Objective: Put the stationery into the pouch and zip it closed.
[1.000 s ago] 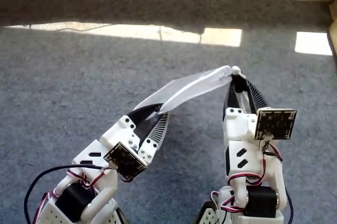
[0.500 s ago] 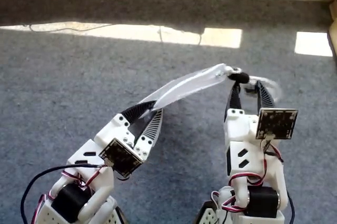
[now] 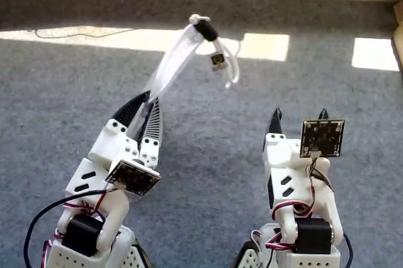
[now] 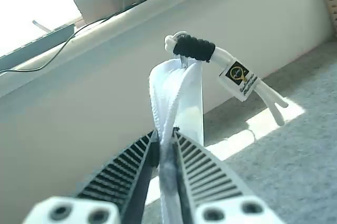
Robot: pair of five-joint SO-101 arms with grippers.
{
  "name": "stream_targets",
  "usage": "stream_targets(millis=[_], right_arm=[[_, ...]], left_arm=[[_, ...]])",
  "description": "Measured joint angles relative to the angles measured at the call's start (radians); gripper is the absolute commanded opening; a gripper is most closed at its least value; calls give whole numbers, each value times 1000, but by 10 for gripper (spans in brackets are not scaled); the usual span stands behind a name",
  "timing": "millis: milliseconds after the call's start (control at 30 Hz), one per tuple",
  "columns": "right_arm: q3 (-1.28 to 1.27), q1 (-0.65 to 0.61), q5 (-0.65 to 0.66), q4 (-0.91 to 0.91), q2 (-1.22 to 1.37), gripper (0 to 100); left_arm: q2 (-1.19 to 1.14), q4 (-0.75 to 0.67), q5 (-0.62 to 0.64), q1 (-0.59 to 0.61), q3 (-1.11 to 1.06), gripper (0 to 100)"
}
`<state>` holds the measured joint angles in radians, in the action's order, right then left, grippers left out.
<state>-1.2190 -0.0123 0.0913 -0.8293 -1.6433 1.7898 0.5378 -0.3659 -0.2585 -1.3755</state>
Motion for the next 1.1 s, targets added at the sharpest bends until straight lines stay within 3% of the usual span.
stream_targets(millis=[400,700,900,1100], right_arm=[[0,0,0,0,-2,299],[0,0,0,0,-2,299],[0,0,0,0,-2,299],[0,0,0,0,-2,299]], left_arm=[[0,-98,-153,72,-41,5],[2,-104,-153,-28,-126,8],[2,-51,-157,-94,-129,150],[2,-34,-43,-106,-127,158]])
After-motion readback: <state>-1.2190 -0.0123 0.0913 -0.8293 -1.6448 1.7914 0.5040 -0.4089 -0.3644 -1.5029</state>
